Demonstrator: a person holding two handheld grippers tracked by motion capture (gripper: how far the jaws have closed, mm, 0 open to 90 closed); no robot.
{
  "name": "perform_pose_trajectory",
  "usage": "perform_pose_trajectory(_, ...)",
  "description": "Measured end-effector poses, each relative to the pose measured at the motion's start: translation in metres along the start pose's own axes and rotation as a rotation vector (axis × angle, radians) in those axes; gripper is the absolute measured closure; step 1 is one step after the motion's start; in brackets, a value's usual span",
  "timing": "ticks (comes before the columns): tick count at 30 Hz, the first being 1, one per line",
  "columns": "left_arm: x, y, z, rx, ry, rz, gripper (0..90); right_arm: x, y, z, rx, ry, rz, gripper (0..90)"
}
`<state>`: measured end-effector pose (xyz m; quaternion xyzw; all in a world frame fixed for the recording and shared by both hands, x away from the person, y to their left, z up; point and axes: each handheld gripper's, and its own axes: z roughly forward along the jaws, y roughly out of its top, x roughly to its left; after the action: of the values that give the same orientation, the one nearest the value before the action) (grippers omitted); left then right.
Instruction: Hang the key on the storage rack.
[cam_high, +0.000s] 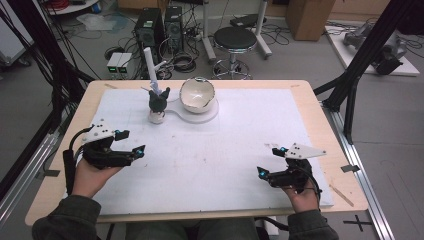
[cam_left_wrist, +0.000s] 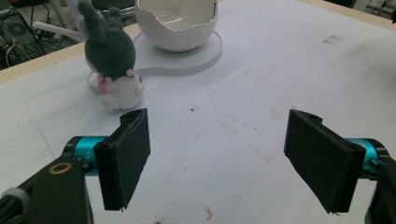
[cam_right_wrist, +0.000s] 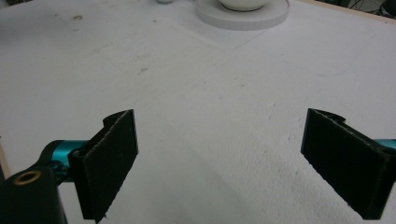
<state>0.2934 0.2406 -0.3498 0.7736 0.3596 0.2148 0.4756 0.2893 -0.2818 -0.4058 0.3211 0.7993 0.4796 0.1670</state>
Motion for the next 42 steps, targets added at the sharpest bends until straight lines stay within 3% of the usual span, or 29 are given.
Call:
perform_pose_trajectory(9,-0.010,-0.008,-0.001,-0.008,0.003,0.008,21.9,0.000,0.000,0.001,0.000,-0.001,-0.006,10.0)
perform_pose_trajectory(30,-0.021,-0.022,-0.004,-0.017,-0.007,0.013,20.5,0.000,0.000,0.002,0.009,0.000,-0.004,10.0)
perform_pose_trajectory(42,-0.025,-0.030,-0.011,-0.032,0.007,0.010,20.3,0.000,0.000,0.003,0.011,0.003,-0.006,10.0)
